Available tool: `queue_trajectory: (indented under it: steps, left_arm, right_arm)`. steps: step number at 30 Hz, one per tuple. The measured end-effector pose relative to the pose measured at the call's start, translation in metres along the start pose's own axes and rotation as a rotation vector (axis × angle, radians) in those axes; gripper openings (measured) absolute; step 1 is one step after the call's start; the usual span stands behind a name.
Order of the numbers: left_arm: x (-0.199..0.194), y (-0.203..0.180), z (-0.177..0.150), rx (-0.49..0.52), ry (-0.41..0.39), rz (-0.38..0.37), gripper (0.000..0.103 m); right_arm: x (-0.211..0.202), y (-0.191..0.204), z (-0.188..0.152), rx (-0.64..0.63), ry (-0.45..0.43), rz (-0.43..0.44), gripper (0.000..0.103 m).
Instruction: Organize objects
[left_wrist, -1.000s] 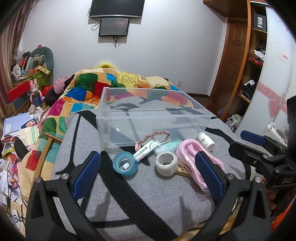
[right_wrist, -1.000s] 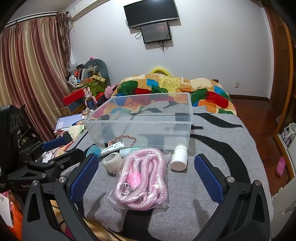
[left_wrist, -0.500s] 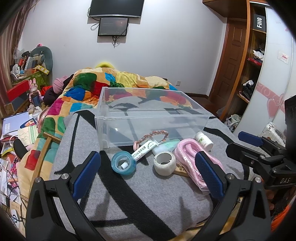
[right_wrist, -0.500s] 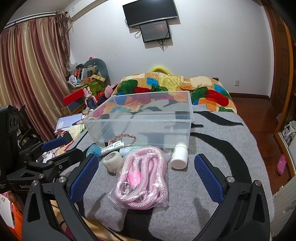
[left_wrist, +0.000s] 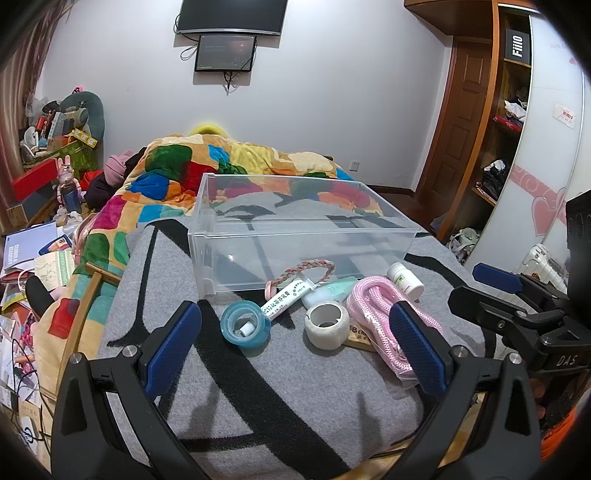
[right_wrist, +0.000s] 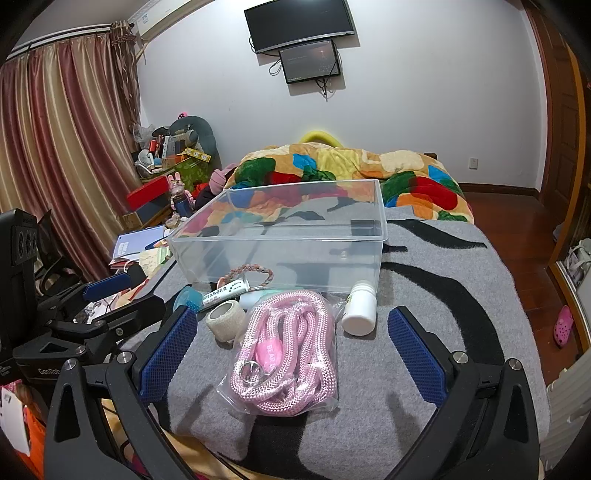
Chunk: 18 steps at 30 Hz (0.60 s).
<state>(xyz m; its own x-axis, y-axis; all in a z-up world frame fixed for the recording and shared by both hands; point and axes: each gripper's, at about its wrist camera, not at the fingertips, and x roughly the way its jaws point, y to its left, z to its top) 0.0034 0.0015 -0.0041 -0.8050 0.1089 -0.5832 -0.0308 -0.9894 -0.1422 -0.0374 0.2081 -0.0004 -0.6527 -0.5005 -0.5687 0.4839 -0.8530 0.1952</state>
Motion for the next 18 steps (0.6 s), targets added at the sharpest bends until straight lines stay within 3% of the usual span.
queue_trajectory:
  steps: [18]
  left_arm:
    - [0.0000,-0.0025,-0.0001,0.002,0.000,-0.004,0.103]
  right_arm:
    - [0.0005,-0.0005,0.0008,0.002,0.001,0.001,0.103]
